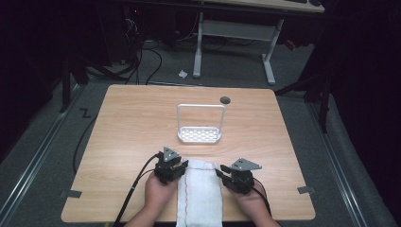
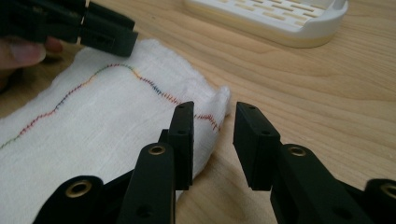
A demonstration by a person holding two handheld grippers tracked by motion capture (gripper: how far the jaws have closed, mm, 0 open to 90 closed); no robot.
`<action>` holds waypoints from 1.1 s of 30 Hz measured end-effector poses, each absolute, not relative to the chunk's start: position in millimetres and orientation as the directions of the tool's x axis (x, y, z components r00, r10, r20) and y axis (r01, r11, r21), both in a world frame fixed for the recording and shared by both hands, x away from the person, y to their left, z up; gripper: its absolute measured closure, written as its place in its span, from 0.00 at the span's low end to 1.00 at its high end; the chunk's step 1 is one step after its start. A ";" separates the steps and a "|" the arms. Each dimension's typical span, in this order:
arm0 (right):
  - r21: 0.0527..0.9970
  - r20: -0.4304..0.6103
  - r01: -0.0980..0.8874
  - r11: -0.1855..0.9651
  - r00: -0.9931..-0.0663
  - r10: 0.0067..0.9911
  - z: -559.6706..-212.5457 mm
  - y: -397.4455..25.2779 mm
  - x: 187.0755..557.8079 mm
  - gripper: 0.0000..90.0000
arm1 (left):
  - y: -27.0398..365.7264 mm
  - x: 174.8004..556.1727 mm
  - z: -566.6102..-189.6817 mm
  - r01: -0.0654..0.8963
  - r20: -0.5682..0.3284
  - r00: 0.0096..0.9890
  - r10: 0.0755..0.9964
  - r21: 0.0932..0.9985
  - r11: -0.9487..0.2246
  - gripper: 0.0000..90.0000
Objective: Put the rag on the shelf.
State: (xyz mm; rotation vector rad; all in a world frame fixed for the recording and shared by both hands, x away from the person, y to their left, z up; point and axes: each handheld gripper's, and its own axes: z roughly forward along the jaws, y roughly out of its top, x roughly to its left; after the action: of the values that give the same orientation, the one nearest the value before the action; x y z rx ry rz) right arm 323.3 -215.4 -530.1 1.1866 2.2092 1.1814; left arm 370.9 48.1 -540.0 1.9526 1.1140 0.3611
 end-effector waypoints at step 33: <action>0.826 0.040 0.500 0.261 -0.513 0.858 -519.5 -190.4 350.1 0.95 | 47.1 370.5 -524.7 0.529 -0.227 0.551 0.803 0.840 -0.125 0.94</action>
State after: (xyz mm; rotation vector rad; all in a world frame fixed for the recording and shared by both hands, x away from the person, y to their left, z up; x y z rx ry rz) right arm 350.1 -190.4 -519.5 1.2315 2.1191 1.1508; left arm 370.5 47.1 -524.7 1.7941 1.1018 0.3463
